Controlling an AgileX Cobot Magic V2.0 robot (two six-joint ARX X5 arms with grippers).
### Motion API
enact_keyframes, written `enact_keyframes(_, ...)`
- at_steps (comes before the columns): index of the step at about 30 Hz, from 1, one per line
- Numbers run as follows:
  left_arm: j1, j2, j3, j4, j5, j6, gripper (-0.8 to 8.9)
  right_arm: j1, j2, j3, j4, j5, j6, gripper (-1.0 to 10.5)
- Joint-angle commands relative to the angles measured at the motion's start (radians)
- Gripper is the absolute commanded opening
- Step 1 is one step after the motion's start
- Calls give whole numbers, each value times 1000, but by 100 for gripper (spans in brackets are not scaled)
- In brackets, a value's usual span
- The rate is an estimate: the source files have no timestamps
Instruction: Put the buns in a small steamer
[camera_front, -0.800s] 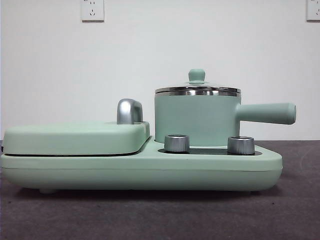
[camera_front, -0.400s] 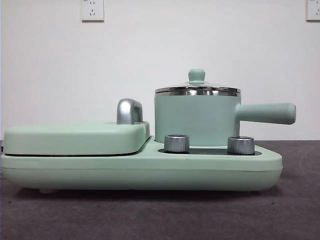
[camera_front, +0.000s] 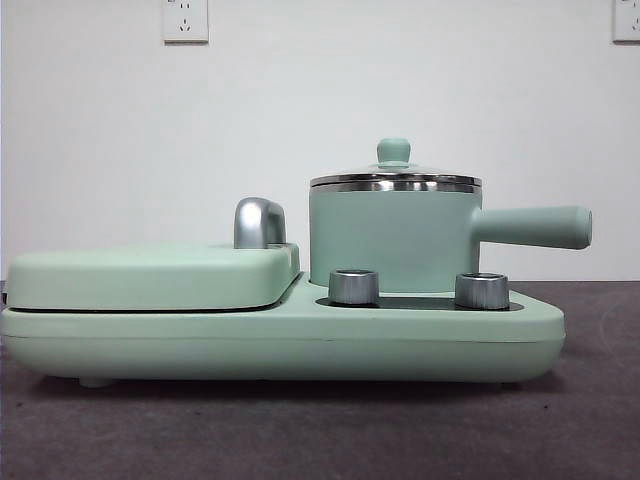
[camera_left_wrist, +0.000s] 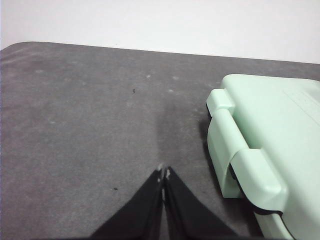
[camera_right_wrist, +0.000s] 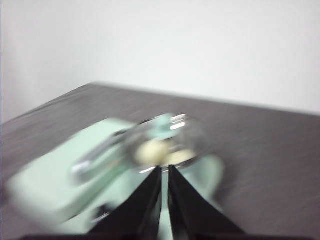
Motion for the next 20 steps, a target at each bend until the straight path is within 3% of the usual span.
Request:
enact_keyframes(1, 2, 0, -19, -6, -3, 10, 7, -72, -35, -163, 213, 48, -34, 19)
enact_keyframes(9, 2, 0, -19, -6, -3, 10, 7, -213, -136, -496, 355, 207, -57, 19)
enact_keyframes(20, 2, 0, -19, -6, -3, 10, 7, -231, -197, -653, 358, 263, -65, 19)
